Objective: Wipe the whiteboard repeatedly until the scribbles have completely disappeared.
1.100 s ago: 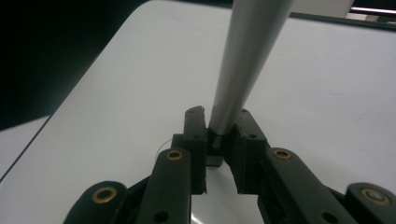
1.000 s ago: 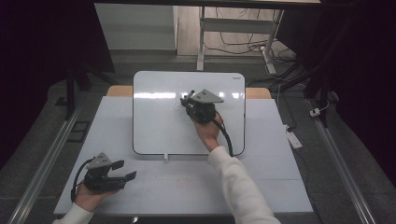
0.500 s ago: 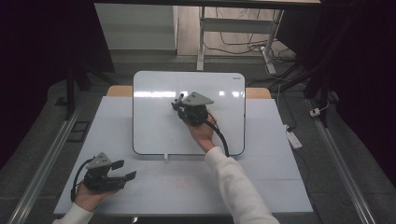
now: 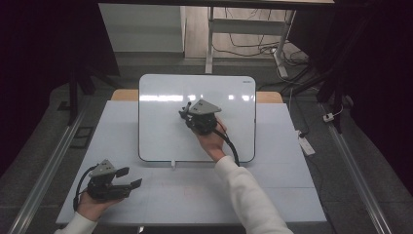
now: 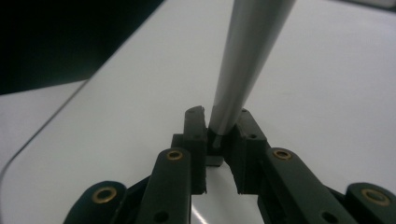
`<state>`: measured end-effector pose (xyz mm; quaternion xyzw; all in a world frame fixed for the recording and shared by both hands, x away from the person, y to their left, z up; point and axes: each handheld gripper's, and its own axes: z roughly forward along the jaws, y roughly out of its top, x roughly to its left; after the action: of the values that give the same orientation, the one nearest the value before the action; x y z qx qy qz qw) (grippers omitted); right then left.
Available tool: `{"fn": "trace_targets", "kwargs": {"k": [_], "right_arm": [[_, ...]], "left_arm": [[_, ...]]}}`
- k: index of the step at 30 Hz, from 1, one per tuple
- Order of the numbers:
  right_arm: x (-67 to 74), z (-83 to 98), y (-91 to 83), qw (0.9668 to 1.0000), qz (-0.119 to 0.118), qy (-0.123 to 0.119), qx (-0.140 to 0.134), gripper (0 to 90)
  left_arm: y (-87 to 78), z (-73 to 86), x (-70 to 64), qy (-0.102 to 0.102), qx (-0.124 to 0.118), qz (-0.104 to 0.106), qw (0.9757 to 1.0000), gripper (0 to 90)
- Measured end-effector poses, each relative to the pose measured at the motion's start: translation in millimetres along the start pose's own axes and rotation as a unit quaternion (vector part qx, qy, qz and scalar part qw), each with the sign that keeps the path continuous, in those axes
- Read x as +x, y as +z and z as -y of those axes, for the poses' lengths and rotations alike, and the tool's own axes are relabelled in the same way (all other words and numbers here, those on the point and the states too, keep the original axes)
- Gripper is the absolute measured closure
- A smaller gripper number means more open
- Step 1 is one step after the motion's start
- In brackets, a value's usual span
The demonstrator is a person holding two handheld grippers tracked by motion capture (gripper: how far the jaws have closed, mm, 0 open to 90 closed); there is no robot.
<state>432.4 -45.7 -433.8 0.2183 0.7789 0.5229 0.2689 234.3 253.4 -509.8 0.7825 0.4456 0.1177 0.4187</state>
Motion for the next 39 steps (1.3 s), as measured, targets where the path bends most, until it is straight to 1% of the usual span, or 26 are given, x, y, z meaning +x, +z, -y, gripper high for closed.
{"fn": "trace_targets", "kwargs": {"k": [1, 2, 3, 4, 7, 8, 9, 10, 12, 13, 14, 16, 17, 18, 20, 21, 23, 28, 32, 35, 39], "right_arm": [[-5.3, -0.5, -2.8, 0.9999, 0.012, 0.011, -0.005, 77.4], [-9.3, -0.4, -5.5, 0.9996, 0.018, 0.019, -0.008, 77.4], [-10.8, 0.3, -7.0, 0.9996, 0.016, 0.022, -0.008, 77.4], [-9.0, 1.2, -7.6, 0.9997, 0.012, 0.019, -0.004, 77.4], [3.9, 5.2, -4.7, 0.9998, -0.013, -0.009, 0.011, 77.4], [6.9, 5.3, -3.8, 0.9997, -0.011, -0.018, 0.012, 77.4], [6.7, 4.6, -3.1, 0.9997, -0.009, -0.019, 0.011, 77.4], [4.2, 4.0, -2.9, 0.9999, -0.005, -0.01, 0.005, 77.5], [-0.8, 2.9, -2.4, 0.9999, 0.004, 0.015, -0.007, 77.4], [-0.8, 3.2, -2.1, 0.9998, 0.004, 0.019, -0.008, 77.4], [1.4, 3.7, -1.8, 0.9999, -0.001, 0.015, -0.005, 77.4], [6.7, 4.9, -2.2, 0.9999, -0.011, -0.004, 0.007, 77.5], [7.0, 5.8, -3.5, 0.9998, -0.013, -0.006, 0.01, 77.4], [5.2, 7.1, -5.5, 0.9998, -0.015, 0.003, 0.01, 77.4], [-0.8, 9.9, -11.3, 0.9994, -0.014, 0.032, 0.008, 77.4], [-3.1, 11.5, -15.0, 0.9991, -0.014, 0.041, 0.006, 77.4], [-5.6, 14.2, -23.5, 0.9981, -0.026, 0.055, 0.0, 77.4], [-5.6, 18.9, -49.1, 0.9953, -0.059, 0.077, -0.007, 77.4], [0.1, 25.6, -68.0, 0.9937, -0.076, 0.082, -0.002, 77.4], [3.1, 32.2, -78.8, 0.9932, -0.081, 0.084, 0.004, 77.4], [3.5, 40.2, -90.0, 0.9924, -0.083, 0.09, 0.011, 77.3]], "left_arm": [[0.0, -0.1, -0.1, 0.0, 0.0, 0.0, 1.0, 28.8], [0.2, -0.3, 0.1, 0.001, 0.0, 0.0, 1.0, 28.8], [0.8, -0.5, 0.0, 0.0, 0.001, 0.001, 1.0, 28.8], [1.5, -0.8, 0.2, 0.001, 0.002, 0.001, 1.0, 28.8], [2.9, -1.1, -0.3, 0.0, 0.003, 0.002, 1.0, 28.8], [2.4, -1.1, -0.6, 0.002, 0.003, 0.001, 1.0, 28.8], [2.0, -0.9, -0.9, 0.001, 0.002, 0.002, 1.0, 28.8], [1.4, -0.8, -0.7, 0.003, 0.002, 0.0, 1.0, 28.8], [0.7, -0.3, -0.6, -0.001, 0.001, 0.0, 1.0, 28.8], [0.6, -0.4, 0.2, 0.0, 0.001, 0.0, 1.0, 28.8], [1.0, -0.3, 0.6, -0.002, 0.0, 0.0, 1.0, 28.8], [1.6, -0.4, 1.2, -0.002, 0.001, 0.0, 1.0, 28.8], [1.6, -0.4, 1.2, -0.001, 0.001, 0.001, 1.0, 28.8], [1.3, -0.4, 1.0, -0.001, 0.001, 0.001, 1.0, 28.8], [0.2, -0.3, 0.6, -0.001, -0.002, 0.0, 1.0, 28.8], [-0.2, -0.2, 0.8, -0.002, -0.002, 0.0, 1.0, 28.8], [-0.4, -0.5, 1.5, -0.003, -0.004, -0.001, 1.0, 28.8], [-0.4, -1.0, 1.3, -0.004, -0.007, -0.004, 1.0, 28.8], [-1.0, -1.5, 1.3, -0.006, -0.01, -0.007, 0.9999, 28.8], [-1.3, -1.8, 0.9, -0.006, -0.012, -0.01, 0.9999, 28.8], [-1.6, -1.6, 1.8, -0.009, -0.014, -0.012, 0.9998, 28.8]]}}
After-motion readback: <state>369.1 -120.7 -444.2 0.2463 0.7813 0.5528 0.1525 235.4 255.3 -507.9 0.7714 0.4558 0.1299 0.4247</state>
